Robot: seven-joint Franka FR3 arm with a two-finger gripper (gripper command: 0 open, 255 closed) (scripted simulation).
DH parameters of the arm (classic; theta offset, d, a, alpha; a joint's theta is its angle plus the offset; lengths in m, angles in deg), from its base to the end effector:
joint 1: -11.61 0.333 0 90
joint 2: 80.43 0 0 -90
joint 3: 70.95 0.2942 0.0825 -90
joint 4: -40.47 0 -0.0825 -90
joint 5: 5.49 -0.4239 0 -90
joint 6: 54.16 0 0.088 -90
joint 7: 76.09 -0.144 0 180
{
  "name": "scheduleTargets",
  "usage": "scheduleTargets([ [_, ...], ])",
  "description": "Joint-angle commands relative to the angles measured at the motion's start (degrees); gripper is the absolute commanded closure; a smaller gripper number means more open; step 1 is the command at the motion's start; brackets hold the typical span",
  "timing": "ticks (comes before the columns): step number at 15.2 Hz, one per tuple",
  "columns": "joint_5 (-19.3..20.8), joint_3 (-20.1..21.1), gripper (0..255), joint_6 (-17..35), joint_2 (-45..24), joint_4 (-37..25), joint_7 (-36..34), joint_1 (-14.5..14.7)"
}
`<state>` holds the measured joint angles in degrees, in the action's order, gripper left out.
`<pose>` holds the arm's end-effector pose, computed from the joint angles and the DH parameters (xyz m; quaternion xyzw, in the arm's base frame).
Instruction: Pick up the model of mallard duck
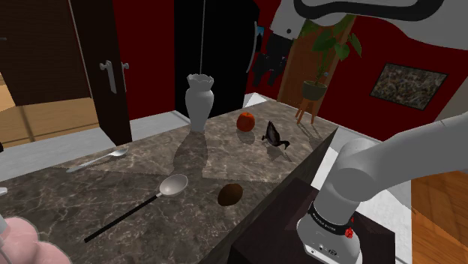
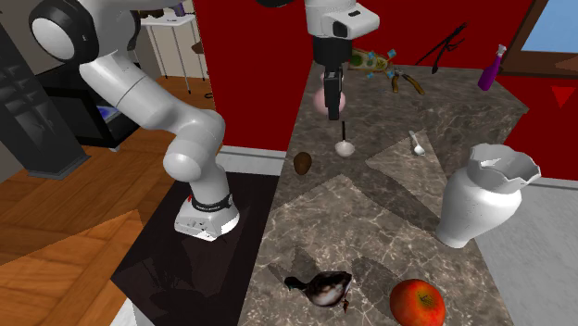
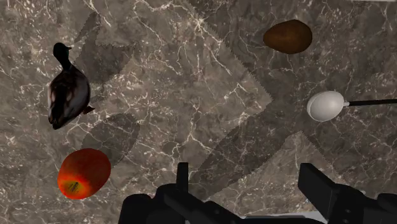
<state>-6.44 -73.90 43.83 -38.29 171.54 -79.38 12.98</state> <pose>0.3957 -0.0116 0.5683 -0.9959 0.0376 -0.0781 0.0272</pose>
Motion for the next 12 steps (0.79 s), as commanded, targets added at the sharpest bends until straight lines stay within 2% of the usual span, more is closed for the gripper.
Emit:
scheduleTargets([
  [1,0.0,0.0,0,0.0,0.0,0.0,0.0,0.0],
  [12,9.0,-6.8,0,13.6,2.3,17.3,9.5,-4.2],
])
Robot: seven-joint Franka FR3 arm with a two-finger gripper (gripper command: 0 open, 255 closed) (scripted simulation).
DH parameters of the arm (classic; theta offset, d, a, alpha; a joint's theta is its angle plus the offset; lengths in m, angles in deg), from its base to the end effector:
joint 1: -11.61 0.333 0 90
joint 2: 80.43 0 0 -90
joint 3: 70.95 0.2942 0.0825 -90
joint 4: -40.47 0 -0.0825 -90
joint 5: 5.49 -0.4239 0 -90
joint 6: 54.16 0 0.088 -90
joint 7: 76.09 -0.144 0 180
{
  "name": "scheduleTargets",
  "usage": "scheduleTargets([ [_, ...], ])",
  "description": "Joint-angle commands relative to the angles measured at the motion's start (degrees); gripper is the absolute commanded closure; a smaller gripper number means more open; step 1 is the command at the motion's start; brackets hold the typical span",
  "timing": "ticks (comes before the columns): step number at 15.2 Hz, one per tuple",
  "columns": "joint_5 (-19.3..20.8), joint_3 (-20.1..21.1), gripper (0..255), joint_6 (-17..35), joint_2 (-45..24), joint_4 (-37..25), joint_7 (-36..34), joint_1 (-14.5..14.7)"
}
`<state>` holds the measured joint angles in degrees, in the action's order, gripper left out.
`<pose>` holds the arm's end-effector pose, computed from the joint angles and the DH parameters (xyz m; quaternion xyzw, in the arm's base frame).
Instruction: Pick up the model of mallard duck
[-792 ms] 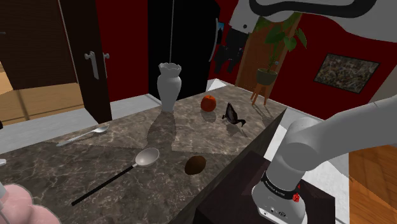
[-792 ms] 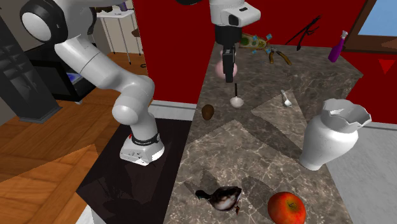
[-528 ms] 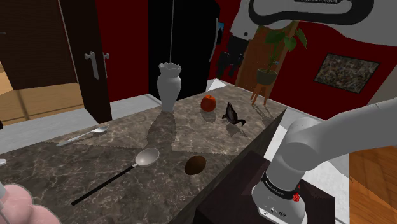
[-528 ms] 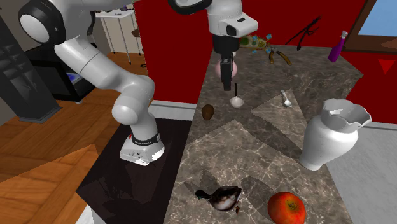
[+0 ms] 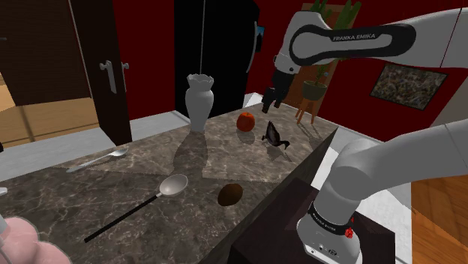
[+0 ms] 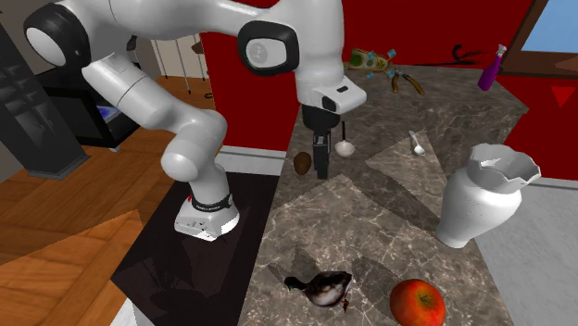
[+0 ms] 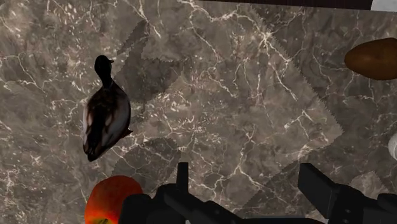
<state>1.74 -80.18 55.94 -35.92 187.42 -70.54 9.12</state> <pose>0.3825 -0.0887 0.4549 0.9978 -0.0167 0.0633 0.0125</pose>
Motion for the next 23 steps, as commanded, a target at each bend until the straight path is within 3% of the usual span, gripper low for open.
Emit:
scheduleTargets([
  [1,1.8,-1.2,0,2.9,-0.3,2.7,1.5,-0.9],
  [10,11.4,-8.9,0,17.8,-6.8,10.8,9.0,-6.5],
  [18,19.8,-16.7,0,34.2,-20.4,12.3,14.9,-11.4],
  [23,21.4,-18.6,0,40.6,-26.2,12.6,15.4,-12.0],
])
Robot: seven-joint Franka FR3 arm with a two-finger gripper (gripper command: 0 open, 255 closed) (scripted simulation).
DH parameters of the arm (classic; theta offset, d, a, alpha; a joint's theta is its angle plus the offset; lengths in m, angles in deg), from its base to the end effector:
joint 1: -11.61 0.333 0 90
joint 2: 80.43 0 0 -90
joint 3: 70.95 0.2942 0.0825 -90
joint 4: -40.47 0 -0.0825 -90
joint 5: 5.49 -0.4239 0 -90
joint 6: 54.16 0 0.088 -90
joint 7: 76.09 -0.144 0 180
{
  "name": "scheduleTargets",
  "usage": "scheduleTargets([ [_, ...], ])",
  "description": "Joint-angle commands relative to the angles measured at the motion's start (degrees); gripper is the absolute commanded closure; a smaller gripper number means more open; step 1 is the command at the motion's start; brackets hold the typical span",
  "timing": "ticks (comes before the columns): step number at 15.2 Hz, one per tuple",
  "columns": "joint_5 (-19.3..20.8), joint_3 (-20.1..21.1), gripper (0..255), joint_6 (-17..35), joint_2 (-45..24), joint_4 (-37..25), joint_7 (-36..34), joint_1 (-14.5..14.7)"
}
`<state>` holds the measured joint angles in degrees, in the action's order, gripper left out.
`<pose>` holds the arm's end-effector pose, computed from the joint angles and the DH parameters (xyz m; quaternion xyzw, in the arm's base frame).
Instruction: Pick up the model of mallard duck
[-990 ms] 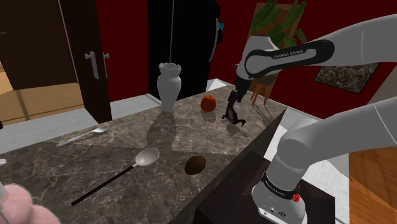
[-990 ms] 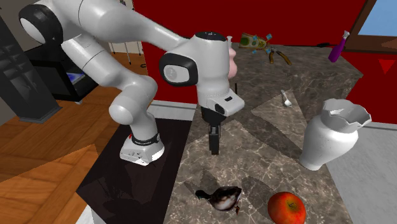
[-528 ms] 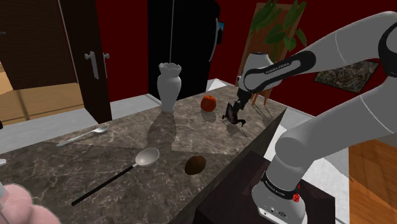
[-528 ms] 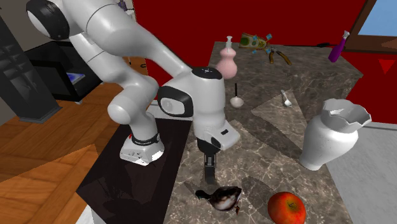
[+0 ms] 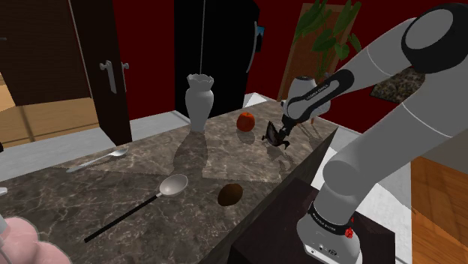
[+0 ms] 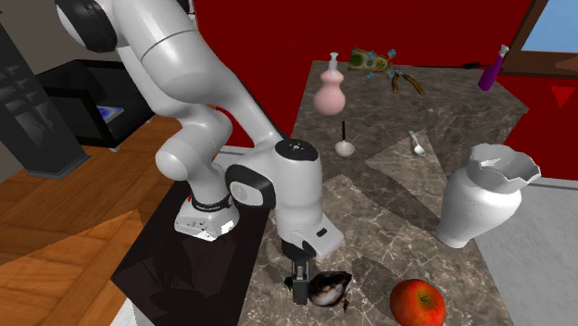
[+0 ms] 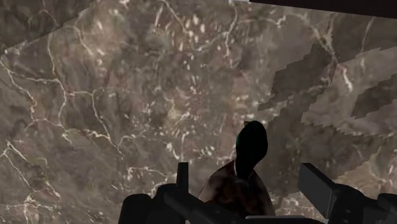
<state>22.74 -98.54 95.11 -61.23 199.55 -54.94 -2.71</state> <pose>0.3334 -0.2624 0.2253 0.9946 0.0284 0.0338 0.0941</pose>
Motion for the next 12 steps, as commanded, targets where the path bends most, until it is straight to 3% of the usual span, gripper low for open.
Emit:
scheduleTargets([
  [1,0.6,-0.4,0,2.5,-1.8,0.7,-0.3,-0.2],
  [4,1.0,-0.9,0,6.6,-5.4,1.2,-0.9,-0.2],
  [6,1.0,-0.9,0,6.6,-5.4,1.2,-0.9,-0.2],
  [7,1.0,-0.9,255,6.6,-5.4,1.2,-0.9,-0.2],
  [12,1.1,-1.0,255,6.7,-5.4,1.3,-0.8,-0.3],
])
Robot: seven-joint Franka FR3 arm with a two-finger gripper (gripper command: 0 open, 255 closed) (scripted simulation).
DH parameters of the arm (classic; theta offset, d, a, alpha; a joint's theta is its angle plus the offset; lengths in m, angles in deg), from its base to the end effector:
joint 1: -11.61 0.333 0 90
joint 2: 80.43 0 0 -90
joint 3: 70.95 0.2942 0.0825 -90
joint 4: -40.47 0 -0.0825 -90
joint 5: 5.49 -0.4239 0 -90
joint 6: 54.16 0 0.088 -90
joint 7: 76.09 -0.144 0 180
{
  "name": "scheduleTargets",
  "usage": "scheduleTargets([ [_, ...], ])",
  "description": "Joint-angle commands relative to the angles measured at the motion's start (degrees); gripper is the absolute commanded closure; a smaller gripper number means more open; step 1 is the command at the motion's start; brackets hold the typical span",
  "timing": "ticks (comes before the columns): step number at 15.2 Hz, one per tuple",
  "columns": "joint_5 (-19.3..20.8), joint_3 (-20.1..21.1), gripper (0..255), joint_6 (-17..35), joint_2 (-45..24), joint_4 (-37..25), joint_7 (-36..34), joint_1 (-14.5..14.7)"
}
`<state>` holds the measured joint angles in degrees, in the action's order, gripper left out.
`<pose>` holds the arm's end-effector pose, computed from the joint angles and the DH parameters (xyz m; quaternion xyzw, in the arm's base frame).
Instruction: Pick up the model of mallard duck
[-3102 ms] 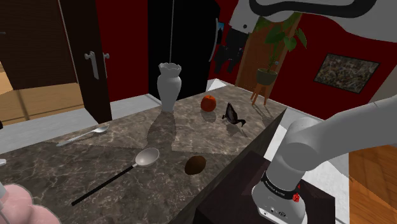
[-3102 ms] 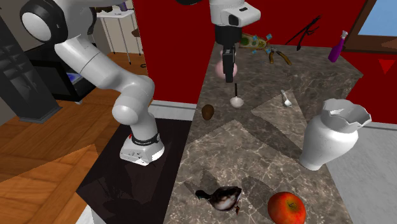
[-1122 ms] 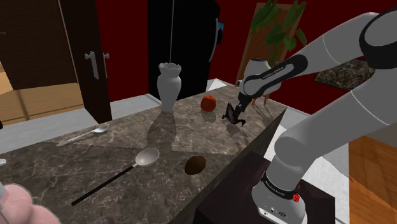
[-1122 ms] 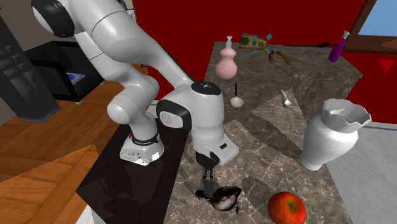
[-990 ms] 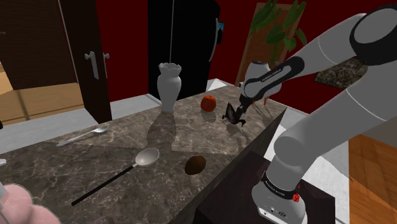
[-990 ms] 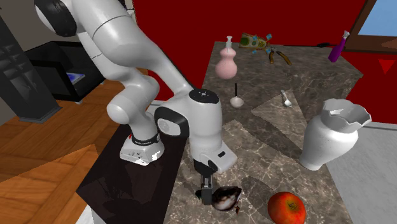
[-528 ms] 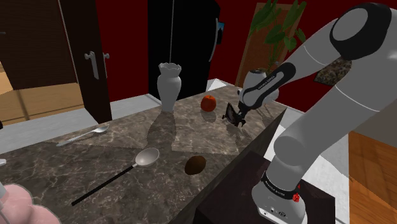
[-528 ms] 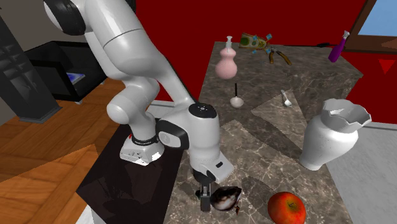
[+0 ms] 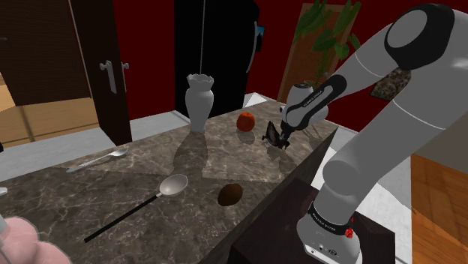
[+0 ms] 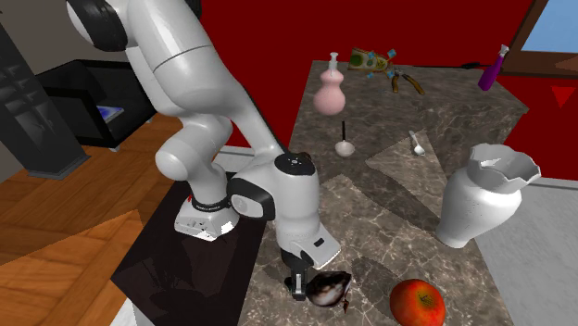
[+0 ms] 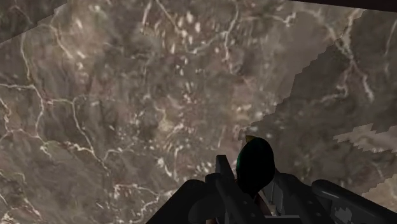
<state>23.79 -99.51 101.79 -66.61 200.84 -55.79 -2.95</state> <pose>0.3256 -0.2610 0.1912 0.9945 0.0289 0.0340 0.0945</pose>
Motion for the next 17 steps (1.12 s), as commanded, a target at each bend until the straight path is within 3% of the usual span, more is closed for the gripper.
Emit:
scheduleTargets([
  [1,0.0,0.0,255,0.0,0.0,0.0,0.0,0.0],
  [4,0.0,0.1,255,-0.1,0.0,-0.1,-0.1,0.1],
  [17,-2.1,2.2,255,-14.5,11.6,-3.0,2.0,0.3],
])
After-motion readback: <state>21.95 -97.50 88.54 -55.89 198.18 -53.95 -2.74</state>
